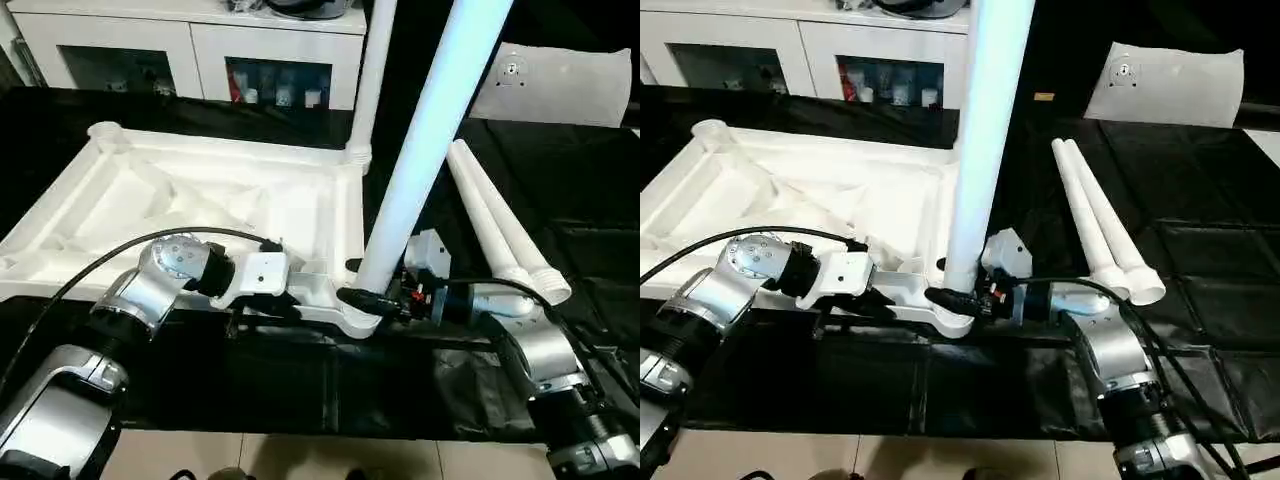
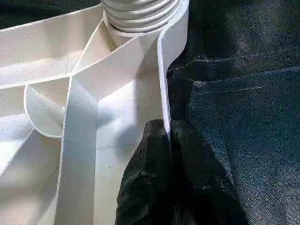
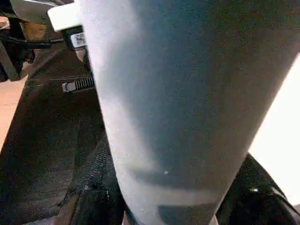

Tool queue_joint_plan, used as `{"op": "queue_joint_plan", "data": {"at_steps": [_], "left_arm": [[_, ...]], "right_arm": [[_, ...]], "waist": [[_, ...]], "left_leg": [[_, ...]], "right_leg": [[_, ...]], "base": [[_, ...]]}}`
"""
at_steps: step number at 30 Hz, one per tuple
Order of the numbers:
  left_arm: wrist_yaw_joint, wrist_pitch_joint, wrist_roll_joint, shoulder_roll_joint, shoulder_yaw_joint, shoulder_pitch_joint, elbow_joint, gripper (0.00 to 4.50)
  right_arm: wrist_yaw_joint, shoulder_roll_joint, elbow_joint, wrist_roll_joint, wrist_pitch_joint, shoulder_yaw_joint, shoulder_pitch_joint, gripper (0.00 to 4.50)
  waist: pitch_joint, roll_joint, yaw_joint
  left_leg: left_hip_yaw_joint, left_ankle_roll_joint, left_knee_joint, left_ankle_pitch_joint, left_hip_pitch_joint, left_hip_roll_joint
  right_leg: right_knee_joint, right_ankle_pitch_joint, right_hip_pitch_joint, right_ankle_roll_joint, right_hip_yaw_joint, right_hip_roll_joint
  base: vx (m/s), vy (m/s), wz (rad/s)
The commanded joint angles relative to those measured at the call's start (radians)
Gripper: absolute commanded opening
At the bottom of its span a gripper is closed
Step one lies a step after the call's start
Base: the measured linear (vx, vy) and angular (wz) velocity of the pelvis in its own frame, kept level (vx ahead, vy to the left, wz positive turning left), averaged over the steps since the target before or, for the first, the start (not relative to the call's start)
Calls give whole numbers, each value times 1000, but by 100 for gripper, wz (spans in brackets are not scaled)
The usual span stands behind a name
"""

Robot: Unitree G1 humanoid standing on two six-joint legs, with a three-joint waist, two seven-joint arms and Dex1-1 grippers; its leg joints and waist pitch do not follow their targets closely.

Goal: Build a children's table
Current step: Insert table leg to table base

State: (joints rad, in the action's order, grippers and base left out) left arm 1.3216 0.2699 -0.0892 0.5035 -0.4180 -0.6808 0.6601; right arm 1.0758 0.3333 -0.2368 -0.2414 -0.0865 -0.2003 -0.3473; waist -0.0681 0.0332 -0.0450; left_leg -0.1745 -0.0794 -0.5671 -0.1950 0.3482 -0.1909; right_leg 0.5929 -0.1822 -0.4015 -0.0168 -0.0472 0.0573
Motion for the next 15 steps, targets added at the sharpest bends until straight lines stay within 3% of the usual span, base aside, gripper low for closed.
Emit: {"op": "queue_joint_plan", "data": {"at_steps": [1, 4, 9, 10, 13, 15], "left_arm": [[-29, 10, -55, -8, -29, -19, 28, 0], [-31, 13, -55, -3, -27, -17, 32, 0], [-43, -22, -45, 18, -6, 10, -4, 0], [-64, -66, -40, 34, 14, 35, -46, 0], [-110, -145, -29, 40, 48, 77, -121, 0], [-173, -254, -20, 47, 91, 143, -237, 0]], "right_arm": [[67, -20, -35, 35, -70, -153, 70, 190], [50, -27, -44, 45, -64, -146, 72, 190], [-38, -68, -77, 54, -55, -106, 61, 190], [-92, -93, -93, 57, -53, -80, 53, 190], [-160, -119, -116, 63, -46, -51, 42, 190], [-249, -153, -148, 70, -33, -12, 28, 190]], "waist": [[27, -10, 5], [26, -7, 5], [24, -10, 10], [23, -17, 11], [16, -12, 24], [8, -13, 32]], "left_leg": [[9, 37, 71, -244, -3, -40], [9, 37, 72, -257, -3, -40], [14, 15, 79, -307, -4, -43], [17, 7, 82, -325, -6, -43], [22, -5, 87, -353, -1, -42], [26, -3, 83, -404, -12, -38]], "right_leg": [[-79, -300, 36, -186, 49, 74], [-81, -321, 36, -185, 50, 76], [-88, -416, 31, -164, 51, 81], [-91, -448, 29, -158, 51, 83], [-95, -524, 27, -141, 50, 83], [-113, -665, 12, -100, 49, 84]], "base": [[0, 0, 0], [0, 0, 0], [0, 0, 0], [0, 0, 0], [0, 0, 0], [0, 0, 0]]}}
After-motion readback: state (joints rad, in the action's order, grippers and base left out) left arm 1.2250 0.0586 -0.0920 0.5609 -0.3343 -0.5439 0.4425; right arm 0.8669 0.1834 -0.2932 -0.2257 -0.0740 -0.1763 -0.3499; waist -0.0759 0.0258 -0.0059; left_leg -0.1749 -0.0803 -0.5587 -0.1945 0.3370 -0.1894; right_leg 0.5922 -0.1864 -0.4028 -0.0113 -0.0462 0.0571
